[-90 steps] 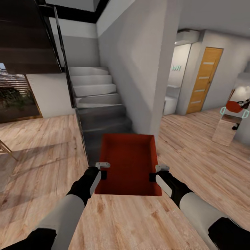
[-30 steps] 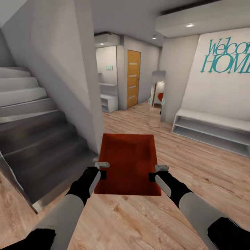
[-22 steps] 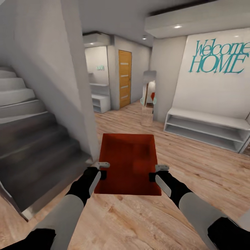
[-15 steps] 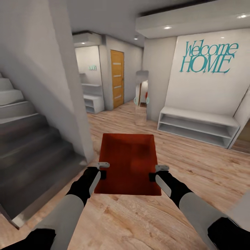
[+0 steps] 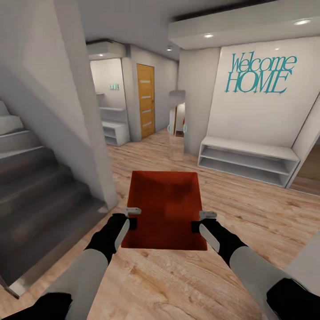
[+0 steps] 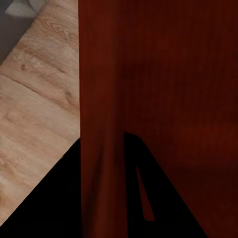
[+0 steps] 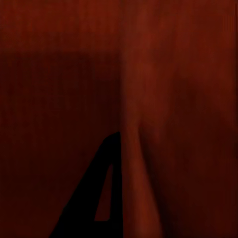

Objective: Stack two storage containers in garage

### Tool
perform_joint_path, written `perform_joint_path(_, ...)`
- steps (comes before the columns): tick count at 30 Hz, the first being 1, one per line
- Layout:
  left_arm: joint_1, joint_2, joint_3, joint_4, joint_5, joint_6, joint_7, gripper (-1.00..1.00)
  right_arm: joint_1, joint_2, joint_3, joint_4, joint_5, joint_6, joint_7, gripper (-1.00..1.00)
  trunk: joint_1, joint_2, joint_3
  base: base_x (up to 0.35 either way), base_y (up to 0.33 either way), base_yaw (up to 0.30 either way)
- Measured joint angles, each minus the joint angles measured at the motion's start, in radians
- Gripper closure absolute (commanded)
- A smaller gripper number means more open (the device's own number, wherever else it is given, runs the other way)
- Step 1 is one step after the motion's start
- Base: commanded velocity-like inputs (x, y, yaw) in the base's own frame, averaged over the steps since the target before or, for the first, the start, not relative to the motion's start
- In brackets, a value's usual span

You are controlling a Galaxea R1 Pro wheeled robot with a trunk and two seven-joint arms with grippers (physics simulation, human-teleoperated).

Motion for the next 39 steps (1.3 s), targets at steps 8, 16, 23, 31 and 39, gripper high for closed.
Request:
perform_joint_path(8,0.0,0.005,-0.002,-0.008,0.003,0.007,-0.001,1.0,-0.001,0.006,-0.004,0.0,0.006,-0.001,0.0,1.0,0.0,0.0,0.0,0.0,0.0,0.0)
perform_joint_path(16,0.0,0.006,-0.003,0.009,0.015,-0.009,-0.001,1.0,0.0,0.005,-0.006,0.0,0.017,0.004,-0.001,1.0,0.0,0.0,0.0,0.0,0.0,0.0)
perform_joint_path(23,-0.003,0.002,0.0,0.015,0.001,-0.007,-0.004,1.0,0.0,-0.005,0.028,0.005,-0.03,-0.01,-0.005,1.0,0.0,0.0,0.0,0.0,0.0,0.0)
perform_joint_path(31,-0.003,0.0,-0.001,0.022,0.0,-0.008,-0.003,1.0,0.0,-0.02,0.083,0.001,-0.098,-0.02,-0.019,1.0,0.0,0.0,0.0,0.0,0.0,0.0)
perform_joint_path(39,-0.003,0.0,0.001,0.023,-0.001,-0.006,-0.004,1.0,0.0,-0.019,0.081,0.0,-0.095,-0.016,-0.02,1.0,0.0,0.0,0.0,0.033,0.0,0.0)
